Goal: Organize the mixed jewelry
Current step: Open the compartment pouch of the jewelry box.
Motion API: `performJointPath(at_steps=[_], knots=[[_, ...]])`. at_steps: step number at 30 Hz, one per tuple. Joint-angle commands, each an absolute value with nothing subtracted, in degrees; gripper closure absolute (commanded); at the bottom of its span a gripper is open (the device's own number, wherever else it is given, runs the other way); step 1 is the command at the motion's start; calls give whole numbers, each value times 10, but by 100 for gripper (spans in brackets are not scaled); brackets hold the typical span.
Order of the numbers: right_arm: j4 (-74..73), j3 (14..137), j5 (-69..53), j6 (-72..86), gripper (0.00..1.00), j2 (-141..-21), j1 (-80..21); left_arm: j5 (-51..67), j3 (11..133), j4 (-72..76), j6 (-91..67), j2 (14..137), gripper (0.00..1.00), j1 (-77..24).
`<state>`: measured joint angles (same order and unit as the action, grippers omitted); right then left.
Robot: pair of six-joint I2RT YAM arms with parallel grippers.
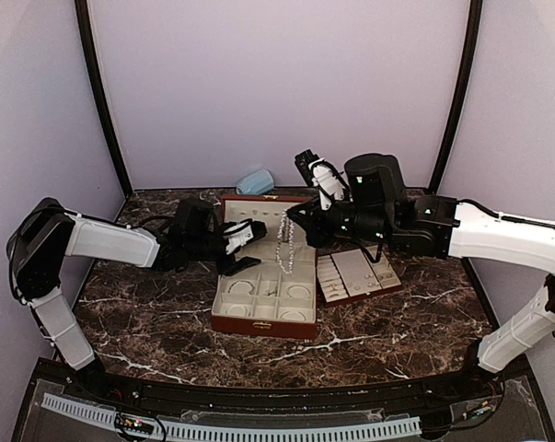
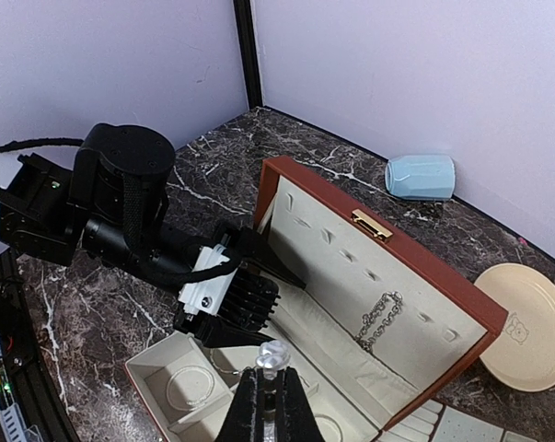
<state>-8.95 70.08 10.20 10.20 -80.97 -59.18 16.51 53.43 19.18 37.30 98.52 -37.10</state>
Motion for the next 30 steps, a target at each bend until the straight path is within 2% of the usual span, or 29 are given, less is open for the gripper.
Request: performJointPath(at_steps=[1,11,21,30], knots=[[-57,694,98,110,100,-802,-588,177,544,171,372,995,35,-365],[-54,689,100,115,100,-800,-587,181,534,169,368,1000,43,-370],[-50,688,99,117,100,-802,-587,129,511,259,384,970,35,-406],[-45,677,99,124,100,-793,-587,104,523,294,404,985,33,-413]])
